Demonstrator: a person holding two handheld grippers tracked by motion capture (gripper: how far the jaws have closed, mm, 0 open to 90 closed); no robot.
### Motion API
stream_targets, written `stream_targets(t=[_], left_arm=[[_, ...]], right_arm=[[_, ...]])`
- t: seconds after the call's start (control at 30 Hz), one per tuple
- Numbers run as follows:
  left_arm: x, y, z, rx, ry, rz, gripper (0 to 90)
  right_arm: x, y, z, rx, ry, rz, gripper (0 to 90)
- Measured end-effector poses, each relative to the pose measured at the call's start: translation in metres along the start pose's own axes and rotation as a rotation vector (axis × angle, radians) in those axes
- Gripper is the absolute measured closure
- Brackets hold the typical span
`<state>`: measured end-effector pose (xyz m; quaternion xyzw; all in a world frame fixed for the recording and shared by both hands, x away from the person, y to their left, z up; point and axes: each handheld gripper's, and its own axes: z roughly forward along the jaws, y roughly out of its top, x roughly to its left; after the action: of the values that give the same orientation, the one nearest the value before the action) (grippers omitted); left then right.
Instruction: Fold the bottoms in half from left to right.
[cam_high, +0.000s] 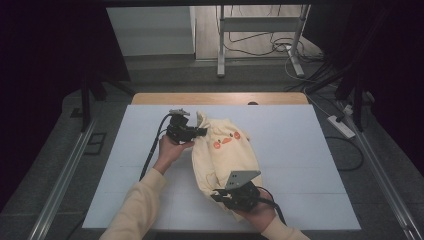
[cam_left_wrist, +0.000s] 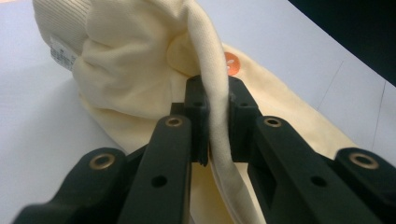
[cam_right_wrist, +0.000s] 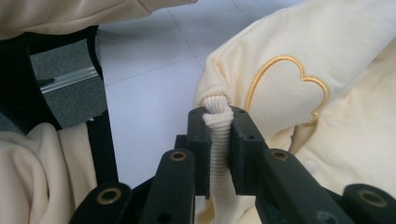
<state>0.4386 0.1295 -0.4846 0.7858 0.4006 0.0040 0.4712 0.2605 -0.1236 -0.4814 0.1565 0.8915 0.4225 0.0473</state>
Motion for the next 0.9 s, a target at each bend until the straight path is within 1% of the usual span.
stream_targets(t=[0.23, 0.53, 0.73, 0.9], left_arm=[[-0.003, 0.001, 0.004, 0.005, -0.002, 0.006, 80.7], [-0.007, 0.004, 0.008, -0.002, -0.013, 0.01, 80.4], [-0.008, 0.007, 0.01, 0.001, -0.02, 0.012, 80.4], [-0.01, 0.011, 0.01, -0.003, -0.021, 0.011, 80.4]], right_arm=[[-0.002, -0.007, -0.006, -0.003, -0.006, 0.018, 79.8], [-0.003, -0.011, -0.014, -0.015, -0.024, 0.021, 80.9], [-0.005, -0.015, -0.023, -0.02, -0.048, 0.035, 81.4], [-0.006, -0.016, -0.032, -0.038, -0.059, 0.044, 81.7]])
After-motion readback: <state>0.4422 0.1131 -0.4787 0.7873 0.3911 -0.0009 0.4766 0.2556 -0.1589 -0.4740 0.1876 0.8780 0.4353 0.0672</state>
